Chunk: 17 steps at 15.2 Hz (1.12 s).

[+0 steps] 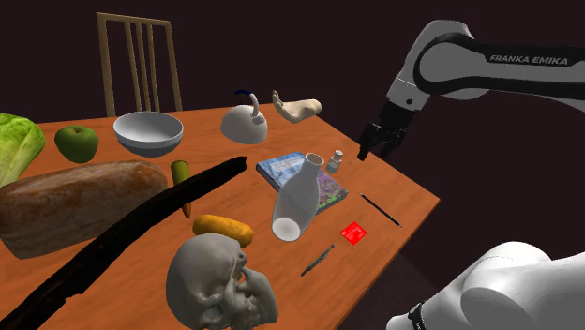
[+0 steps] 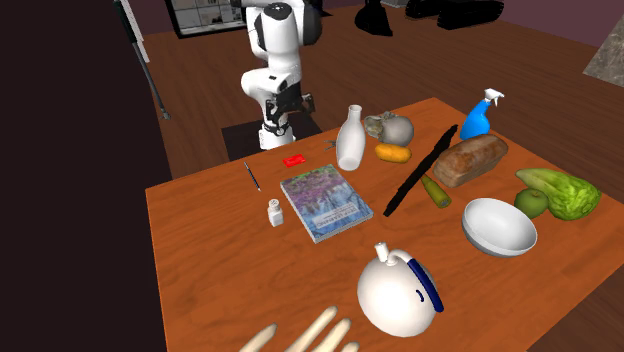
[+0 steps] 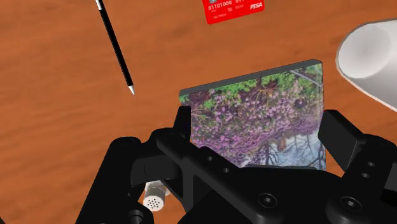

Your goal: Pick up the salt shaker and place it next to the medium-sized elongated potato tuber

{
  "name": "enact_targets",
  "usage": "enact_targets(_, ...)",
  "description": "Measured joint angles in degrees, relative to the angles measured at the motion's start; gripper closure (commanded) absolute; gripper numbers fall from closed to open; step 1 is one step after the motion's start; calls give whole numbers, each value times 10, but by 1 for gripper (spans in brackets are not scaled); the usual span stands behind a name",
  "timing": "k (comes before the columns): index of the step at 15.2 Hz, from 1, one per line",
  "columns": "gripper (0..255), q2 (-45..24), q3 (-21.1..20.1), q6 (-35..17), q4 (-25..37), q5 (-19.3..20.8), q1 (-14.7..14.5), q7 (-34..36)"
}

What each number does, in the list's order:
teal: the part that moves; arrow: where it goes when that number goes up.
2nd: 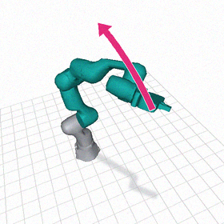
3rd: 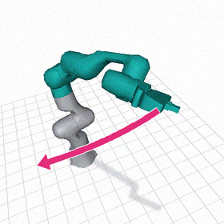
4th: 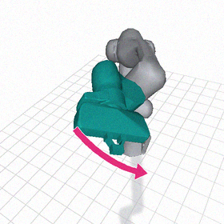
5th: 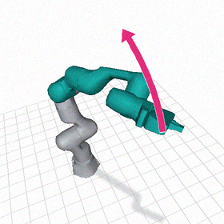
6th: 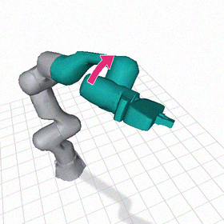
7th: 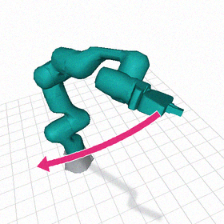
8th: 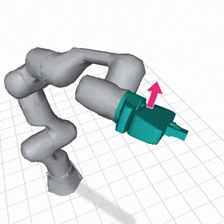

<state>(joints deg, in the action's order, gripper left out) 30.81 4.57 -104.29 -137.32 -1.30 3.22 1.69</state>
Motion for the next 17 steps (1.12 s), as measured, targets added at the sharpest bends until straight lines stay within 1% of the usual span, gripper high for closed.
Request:
enact_targets(4, 0, -87, 18, -53, 37, 8, 6, -25)
enact_targets(8, 0, -168, 37, -93, 81, 11, 14, -52)
enact_targets(13, 0, -276, 57, -129, 156, 4, 24, -87)
enact_targets(17, 0, -358, 67, -139, 230, -7, 33, -112)
